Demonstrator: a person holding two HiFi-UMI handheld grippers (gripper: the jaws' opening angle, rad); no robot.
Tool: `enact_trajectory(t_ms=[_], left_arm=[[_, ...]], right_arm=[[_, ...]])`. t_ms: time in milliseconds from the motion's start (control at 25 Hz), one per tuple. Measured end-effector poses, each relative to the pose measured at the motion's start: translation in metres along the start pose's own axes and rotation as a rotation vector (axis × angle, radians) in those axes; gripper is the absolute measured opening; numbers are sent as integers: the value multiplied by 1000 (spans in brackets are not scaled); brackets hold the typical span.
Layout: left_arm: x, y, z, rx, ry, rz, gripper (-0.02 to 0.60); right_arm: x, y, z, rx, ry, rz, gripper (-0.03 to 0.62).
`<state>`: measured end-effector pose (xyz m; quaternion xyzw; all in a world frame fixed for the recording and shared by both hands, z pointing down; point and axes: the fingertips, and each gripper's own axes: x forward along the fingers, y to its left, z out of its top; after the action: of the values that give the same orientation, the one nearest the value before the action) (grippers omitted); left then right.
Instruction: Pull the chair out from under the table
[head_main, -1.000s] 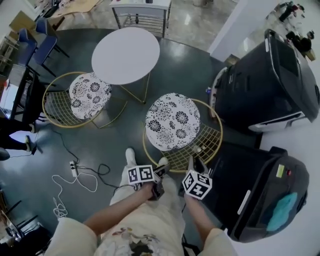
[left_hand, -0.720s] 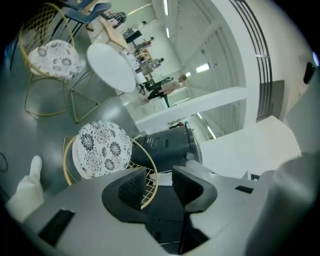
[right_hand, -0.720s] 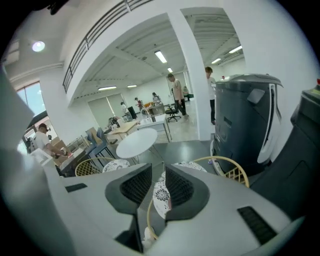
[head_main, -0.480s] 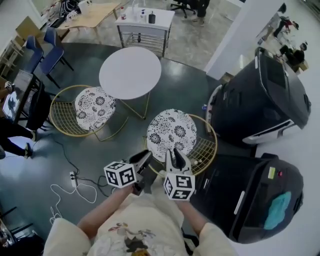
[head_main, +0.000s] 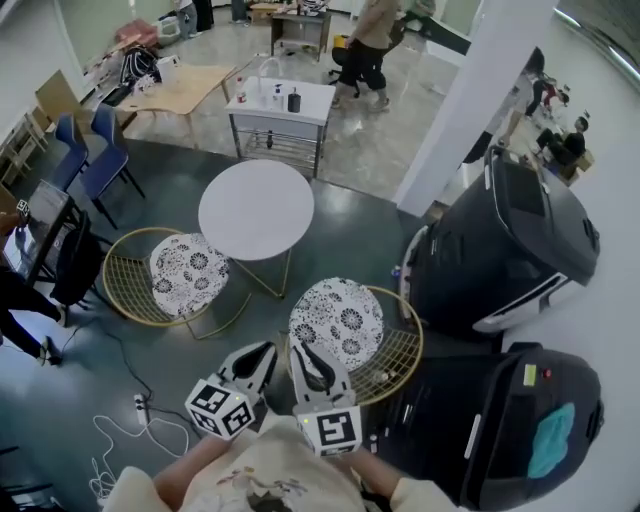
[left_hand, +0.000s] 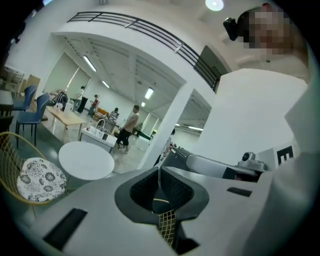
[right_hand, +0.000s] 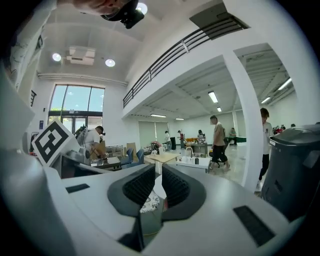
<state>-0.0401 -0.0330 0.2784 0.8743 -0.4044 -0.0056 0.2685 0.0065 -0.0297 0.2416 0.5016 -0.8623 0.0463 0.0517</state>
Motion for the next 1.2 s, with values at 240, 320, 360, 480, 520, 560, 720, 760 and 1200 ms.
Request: enact_trajectory(t_ms=[240, 320, 360, 480, 520, 560, 720, 760, 1200], left_arm=[[-18, -17, 20, 161, -90, 58, 9], [-19, -18, 17, 183, -92, 73, 9], [-18, -18, 13, 185, -84, 75, 8], [-14, -17, 5, 184, -56, 80, 8], [-13, -16, 5, 191, -56, 83, 8], [-13, -16, 6, 202, -60, 88, 8], [-13, -16, 12, 217, -63, 95, 8], [-13, -16, 13, 217, -63, 90, 8], [-7, -23, 15, 246, -55, 57, 8]], right_arm=[[-1, 14, -4, 20, 10, 21, 34], [0, 12, -9, 34, 12, 19, 31], [0, 12, -10, 36, 13, 19, 31], [-2, 10, -13, 50, 17, 14, 25], [-2, 9, -15, 57, 20, 12, 21], [-2, 8, -16, 62, 24, 9, 16], [-2, 1, -18, 63, 41, -22, 8], [-2, -1, -19, 69, 43, -32, 8], [-6, -10, -26, 75, 74, -119, 8]])
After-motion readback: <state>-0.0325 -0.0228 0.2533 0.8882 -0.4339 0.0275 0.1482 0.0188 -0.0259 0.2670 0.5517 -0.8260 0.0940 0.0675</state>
